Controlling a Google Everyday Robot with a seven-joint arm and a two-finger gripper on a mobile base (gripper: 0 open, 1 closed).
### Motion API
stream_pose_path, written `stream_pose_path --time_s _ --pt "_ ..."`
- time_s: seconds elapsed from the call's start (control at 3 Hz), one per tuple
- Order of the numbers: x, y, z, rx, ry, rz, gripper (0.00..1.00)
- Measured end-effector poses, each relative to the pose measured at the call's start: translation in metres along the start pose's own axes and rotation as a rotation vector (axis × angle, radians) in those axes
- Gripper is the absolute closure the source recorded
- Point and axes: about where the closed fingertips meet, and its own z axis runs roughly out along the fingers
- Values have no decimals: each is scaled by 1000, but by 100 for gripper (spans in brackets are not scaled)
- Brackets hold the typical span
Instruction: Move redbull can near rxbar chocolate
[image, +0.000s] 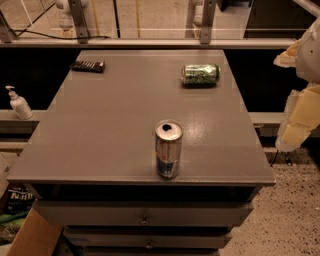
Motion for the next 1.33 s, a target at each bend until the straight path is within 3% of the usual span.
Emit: stream_pose_path --time_s 0.33,0.67,1.0,1.33 --pt "-1 -2 -2 9 -5 -4 0" --pt "-2 2 7 -30 -70 25 0" --pt "4 17 39 -146 -228 133 0" --pt "-3 39 58 -216 -392 189 0"
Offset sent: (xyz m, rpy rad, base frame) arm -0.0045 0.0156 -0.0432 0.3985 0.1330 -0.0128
